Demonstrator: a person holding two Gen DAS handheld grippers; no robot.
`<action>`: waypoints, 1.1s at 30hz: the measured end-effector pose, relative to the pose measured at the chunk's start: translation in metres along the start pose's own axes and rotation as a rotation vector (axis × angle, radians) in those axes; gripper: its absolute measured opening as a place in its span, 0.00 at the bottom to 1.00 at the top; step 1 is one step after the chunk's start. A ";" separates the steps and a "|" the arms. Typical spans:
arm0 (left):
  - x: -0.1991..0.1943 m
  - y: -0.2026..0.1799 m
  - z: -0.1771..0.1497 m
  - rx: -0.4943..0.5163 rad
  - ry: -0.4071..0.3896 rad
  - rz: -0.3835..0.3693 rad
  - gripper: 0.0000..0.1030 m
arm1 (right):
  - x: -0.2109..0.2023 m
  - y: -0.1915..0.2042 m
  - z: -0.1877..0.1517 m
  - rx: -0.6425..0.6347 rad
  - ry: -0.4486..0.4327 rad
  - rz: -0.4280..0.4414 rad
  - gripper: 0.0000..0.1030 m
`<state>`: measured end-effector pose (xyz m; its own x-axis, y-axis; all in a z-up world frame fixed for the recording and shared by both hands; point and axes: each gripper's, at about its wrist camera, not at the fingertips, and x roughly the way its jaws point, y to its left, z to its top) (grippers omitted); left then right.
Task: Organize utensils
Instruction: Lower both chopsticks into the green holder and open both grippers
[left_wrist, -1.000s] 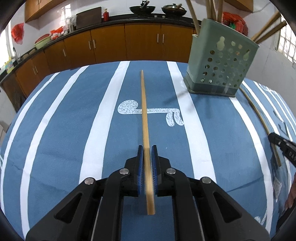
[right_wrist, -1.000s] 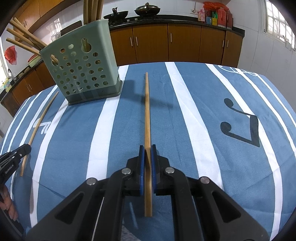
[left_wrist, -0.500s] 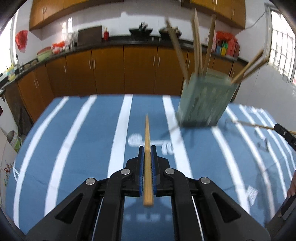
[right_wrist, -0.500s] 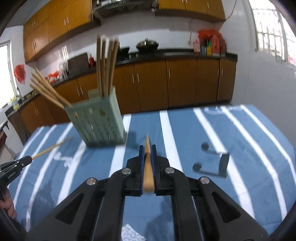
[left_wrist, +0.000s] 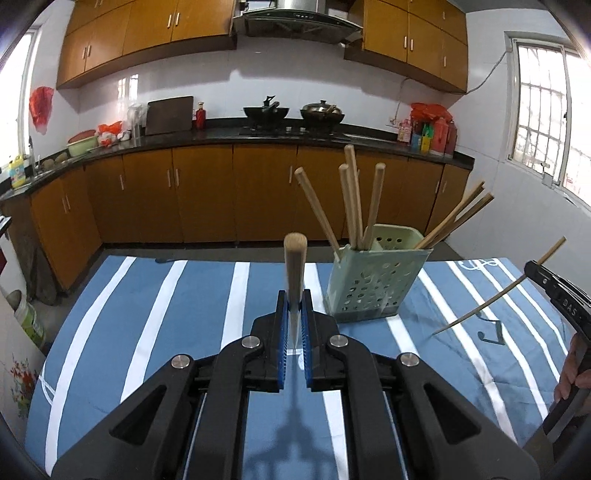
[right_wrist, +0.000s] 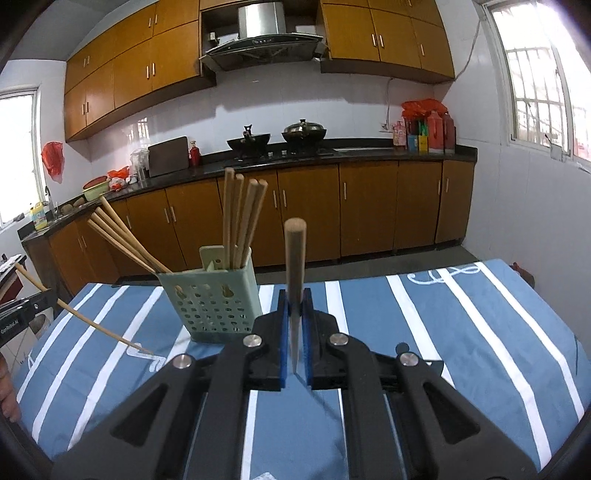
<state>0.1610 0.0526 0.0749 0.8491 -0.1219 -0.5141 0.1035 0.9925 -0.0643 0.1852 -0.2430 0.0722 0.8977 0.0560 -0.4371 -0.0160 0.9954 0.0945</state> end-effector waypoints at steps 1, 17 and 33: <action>-0.002 0.000 0.002 0.001 -0.006 -0.007 0.07 | -0.003 0.001 0.003 -0.001 -0.006 0.009 0.08; -0.058 -0.043 0.076 0.039 -0.198 -0.172 0.07 | -0.061 0.022 0.096 0.038 -0.175 0.228 0.08; -0.004 -0.049 0.099 -0.047 -0.231 -0.120 0.07 | 0.014 0.039 0.116 0.039 -0.135 0.170 0.08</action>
<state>0.2034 0.0050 0.1647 0.9286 -0.2298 -0.2914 0.1911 0.9692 -0.1556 0.2482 -0.2127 0.1740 0.9344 0.2095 -0.2880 -0.1577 0.9685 0.1928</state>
